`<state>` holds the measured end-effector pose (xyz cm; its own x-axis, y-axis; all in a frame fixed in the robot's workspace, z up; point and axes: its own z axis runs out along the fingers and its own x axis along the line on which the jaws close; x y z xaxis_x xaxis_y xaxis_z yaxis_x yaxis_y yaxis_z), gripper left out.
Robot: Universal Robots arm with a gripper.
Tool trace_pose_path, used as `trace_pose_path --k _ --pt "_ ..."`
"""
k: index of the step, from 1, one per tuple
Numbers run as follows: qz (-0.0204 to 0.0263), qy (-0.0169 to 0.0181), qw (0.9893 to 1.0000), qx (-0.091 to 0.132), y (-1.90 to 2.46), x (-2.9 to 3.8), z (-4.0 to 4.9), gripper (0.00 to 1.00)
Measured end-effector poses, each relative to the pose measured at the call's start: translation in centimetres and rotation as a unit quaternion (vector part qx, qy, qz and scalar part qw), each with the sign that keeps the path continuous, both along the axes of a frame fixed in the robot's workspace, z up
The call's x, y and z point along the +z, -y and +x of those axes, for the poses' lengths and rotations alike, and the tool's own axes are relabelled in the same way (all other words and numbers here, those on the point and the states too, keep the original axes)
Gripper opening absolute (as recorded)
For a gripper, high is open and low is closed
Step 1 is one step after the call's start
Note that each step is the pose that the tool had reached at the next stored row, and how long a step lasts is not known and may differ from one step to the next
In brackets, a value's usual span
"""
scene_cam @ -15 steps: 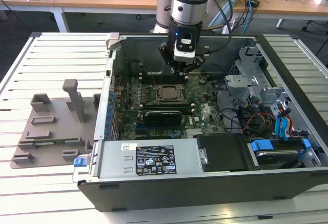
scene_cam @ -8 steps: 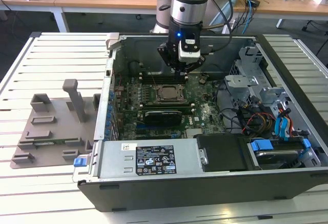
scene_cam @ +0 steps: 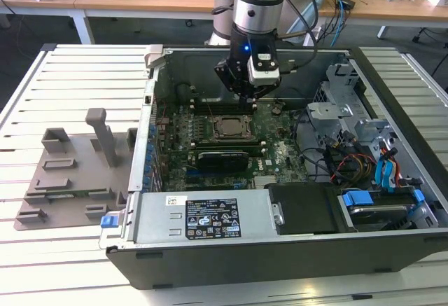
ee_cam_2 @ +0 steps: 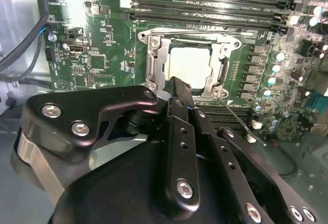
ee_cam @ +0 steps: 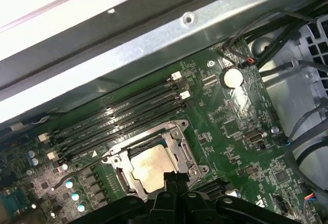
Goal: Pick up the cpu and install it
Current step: 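Install the first cpu locking lever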
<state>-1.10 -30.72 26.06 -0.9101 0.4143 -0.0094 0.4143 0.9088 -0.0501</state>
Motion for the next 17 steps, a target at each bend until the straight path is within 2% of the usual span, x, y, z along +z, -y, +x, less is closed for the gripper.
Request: trace_pose_path --k 4,8,10,13,15,17 --pt "0.0 0.0 0.9998 0.018 0.0 0.0 0.0 0.11" --pt "0.0 0.0 0.9987 0.051 0.0 0.0 0.03 0.11" --pt "0.0 0.0 0.9976 0.069 0.0 0.0 0.04 0.11" --pt "0.0 0.0 0.9952 0.098 0.0 0.0 0.05 0.11" --pt "0.0 0.0 0.9939 0.111 0.0 0.0 0.05 0.11" --pt "0.0 0.0 0.993 0.118 0.0 0.0 0.05 0.11"
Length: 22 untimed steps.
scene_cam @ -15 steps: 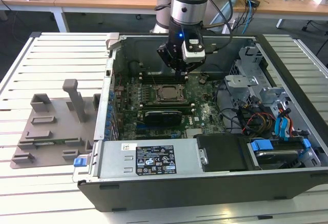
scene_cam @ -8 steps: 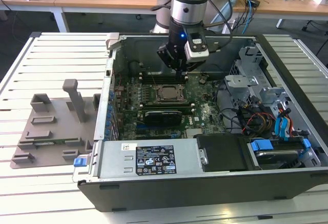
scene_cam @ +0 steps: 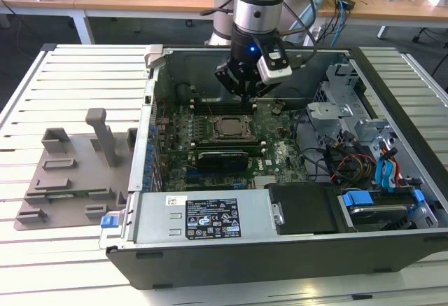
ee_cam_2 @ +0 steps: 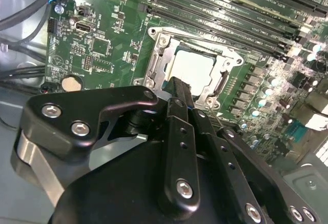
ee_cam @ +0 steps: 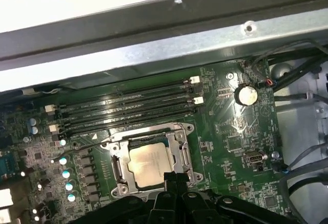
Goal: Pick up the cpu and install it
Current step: 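Install the first cpu locking lever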
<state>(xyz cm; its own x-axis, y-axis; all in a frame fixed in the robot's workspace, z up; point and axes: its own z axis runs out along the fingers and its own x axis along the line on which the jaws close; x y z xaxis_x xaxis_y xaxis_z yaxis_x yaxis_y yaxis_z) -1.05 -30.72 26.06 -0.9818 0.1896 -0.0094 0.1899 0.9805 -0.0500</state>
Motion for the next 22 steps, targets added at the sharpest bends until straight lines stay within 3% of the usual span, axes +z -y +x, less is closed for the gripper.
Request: trace_pose_path --k 5,10,17,18,20,22 --pt "0.0 0.0 0.9998 0.021 0.0 0.0 0.01 0.11" --pt "0.0 0.0 0.9989 0.047 0.0 0.0 0.02 0.11" --pt "0.0 0.0 0.9967 0.082 0.0 0.0 0.02 0.11" --pt "0.0009 0.0001 0.9961 0.088 0.01 0.02 0.02 0.11" --pt "0.0117 0.001 0.9956 0.093 0.0 0.0 0.02 0.11" --pt "0.0128 0.0011 0.9953 0.096 0.0 0.0 0.02 0.11"
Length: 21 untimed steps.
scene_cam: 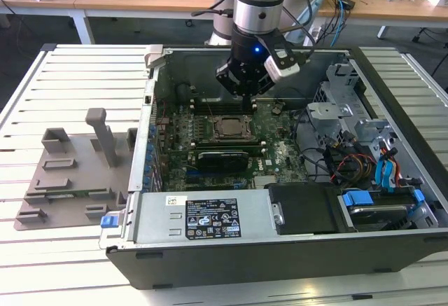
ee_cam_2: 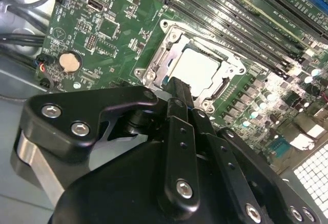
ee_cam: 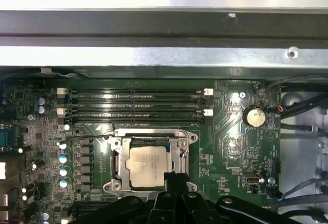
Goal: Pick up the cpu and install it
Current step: 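Install the first cpu locking lever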
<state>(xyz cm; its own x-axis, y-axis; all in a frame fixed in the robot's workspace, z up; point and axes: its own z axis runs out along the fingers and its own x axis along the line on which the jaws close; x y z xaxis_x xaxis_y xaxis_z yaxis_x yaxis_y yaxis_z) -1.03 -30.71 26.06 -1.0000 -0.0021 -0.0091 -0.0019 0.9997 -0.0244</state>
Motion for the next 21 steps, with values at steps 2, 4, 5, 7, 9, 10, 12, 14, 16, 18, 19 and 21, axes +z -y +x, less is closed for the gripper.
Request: trace_pose_path --k 2,4,5,7,9,10,12,14,16,18,19,21 --pt "-0.0003 0.0 1.0 0.001 0.01 0.0 0.0 0.11" --pt "-0.0003 0.0 1.0 0.001 0.0 0.0 -0.01 0.11" --pt "-0.0003 0.0 1.0 0.001 0.0 0.0 -0.13 0.11" --pt "-0.0002 0.0001 1.0 0.001 0.0 0.0 -0.9 0.11" --pt "-0.0003 0.0 1.0 0.001 0.0 0.0 -1.58 0.11" --pt "-0.0003 0.0 1.0 0.001 0.0 0.0 -1.88 0.11" --pt "-0.0003 0.0 1.0 0.001 0.0 0.0 -2.36 0.11" --pt "-0.0003 0.0 1.0 0.001 0.0 0.0 -2.88 0.11" --pt "-0.0003 0.0 1.0 0.001 0.0 0.0 -3.23 0.11" --pt "-0.0003 0.0 1.0 0.001 0.0 0.0 -3.59 0.11" --pt "-0.0003 0.0 1.0 0.001 0.0 0.0 -3.71 0.11" --pt "-0.0003 0.0 1.0 0.001 0.0 0.0 -3.95 0.11"
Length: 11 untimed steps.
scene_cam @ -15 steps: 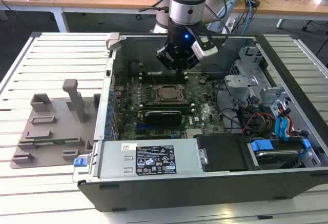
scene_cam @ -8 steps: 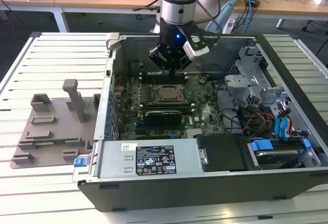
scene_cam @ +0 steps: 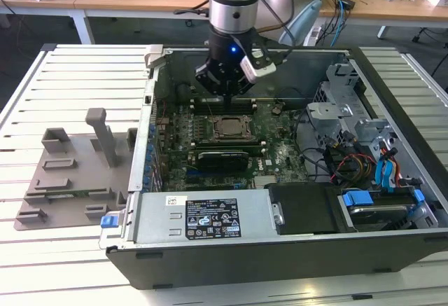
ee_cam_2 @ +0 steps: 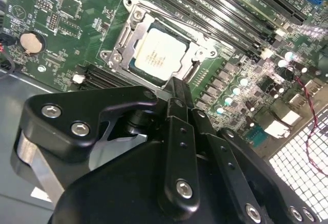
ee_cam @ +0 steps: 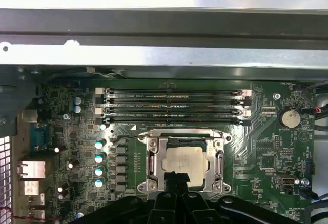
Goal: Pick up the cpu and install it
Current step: 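Install the first cpu locking lever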
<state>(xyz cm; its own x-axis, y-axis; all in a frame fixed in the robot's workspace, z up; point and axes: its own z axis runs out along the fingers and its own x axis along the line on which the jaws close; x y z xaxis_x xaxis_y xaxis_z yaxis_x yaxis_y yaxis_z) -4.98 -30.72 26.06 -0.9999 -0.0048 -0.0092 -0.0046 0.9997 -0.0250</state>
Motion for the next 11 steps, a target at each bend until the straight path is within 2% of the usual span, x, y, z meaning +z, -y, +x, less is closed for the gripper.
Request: trace_pose_path --k 4,6,7,11 --pt "0.0 0.0 1.0 0.0 0.0 0.0 -0.41 0.11" --pt "0.0 0.0 1.0 0.0 -0.02 -0.01 -1.53 0.11" --pt "-0.0001 0.0 1.0 0.0 -0.18 -0.01 -1.99 0.11" --pt "0.0 0.0 1.0 0.0 -0.28 -0.01 -2.08 0.11"
